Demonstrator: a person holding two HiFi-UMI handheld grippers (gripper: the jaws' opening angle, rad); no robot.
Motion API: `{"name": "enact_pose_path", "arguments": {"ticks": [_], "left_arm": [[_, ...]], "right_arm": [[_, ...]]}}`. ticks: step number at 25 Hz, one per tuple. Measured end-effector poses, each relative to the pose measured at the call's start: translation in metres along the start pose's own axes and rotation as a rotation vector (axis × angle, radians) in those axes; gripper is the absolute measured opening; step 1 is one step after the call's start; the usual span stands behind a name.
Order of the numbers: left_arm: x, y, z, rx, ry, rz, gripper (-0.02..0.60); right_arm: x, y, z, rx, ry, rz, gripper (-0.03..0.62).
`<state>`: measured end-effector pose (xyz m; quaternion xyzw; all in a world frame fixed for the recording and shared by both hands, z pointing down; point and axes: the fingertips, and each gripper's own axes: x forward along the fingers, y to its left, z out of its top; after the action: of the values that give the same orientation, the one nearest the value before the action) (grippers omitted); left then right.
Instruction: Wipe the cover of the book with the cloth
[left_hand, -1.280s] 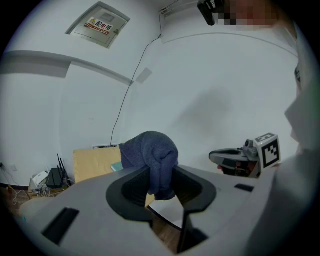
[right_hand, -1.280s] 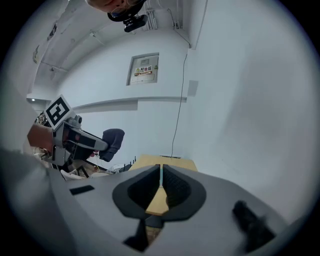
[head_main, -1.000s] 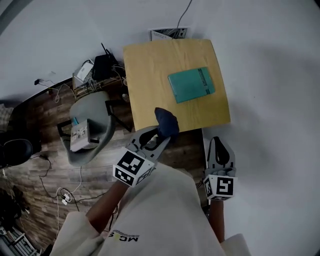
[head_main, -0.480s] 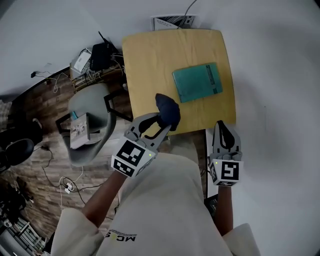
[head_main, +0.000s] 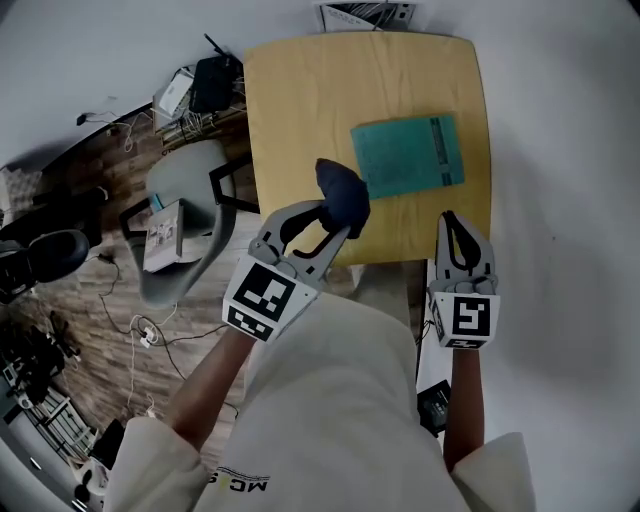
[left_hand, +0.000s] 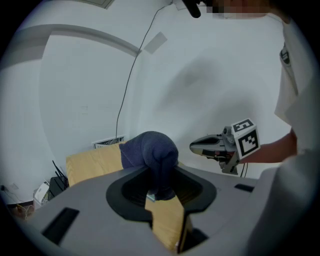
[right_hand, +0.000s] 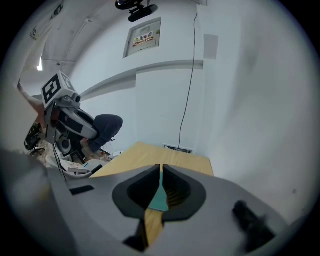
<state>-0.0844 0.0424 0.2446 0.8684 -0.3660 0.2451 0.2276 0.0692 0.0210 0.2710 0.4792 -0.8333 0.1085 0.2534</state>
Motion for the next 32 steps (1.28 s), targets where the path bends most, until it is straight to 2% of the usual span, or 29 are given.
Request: {"name": "enact_pose_path", "arguments": {"ticks": [6, 15, 22, 27, 32], "left_arm": [[0.029, 0.017, -0.006, -0.02, 0.031, 0.085, 0.132], [0.073, 0.038, -0.026, -0.006, 0.074, 0.114, 0.132], [0.104, 0.056, -0.048, 0.064, 0.165, 0.123, 0.132], [0.124, 0.066, -0.055, 0.129, 0.205, 0.107, 0.132], [0.139, 0.075, -0.059, 0.158, 0.232, 0.103, 0.132]], "right_arm": [[0.042, -0.014, -0.013, -0.033, 0.005, 0.058, 0.035], [0.103, -0.026, -0.056, -0.017, 0.032, 0.083, 0.035], [0.13, -0.034, -0.082, 0.006, 0.078, 0.081, 0.035], [0.143, -0.039, -0.101, 0.008, 0.111, 0.082, 0.035], [0.15, -0.037, -0.118, -0.016, 0.147, 0.104, 0.035]]}}
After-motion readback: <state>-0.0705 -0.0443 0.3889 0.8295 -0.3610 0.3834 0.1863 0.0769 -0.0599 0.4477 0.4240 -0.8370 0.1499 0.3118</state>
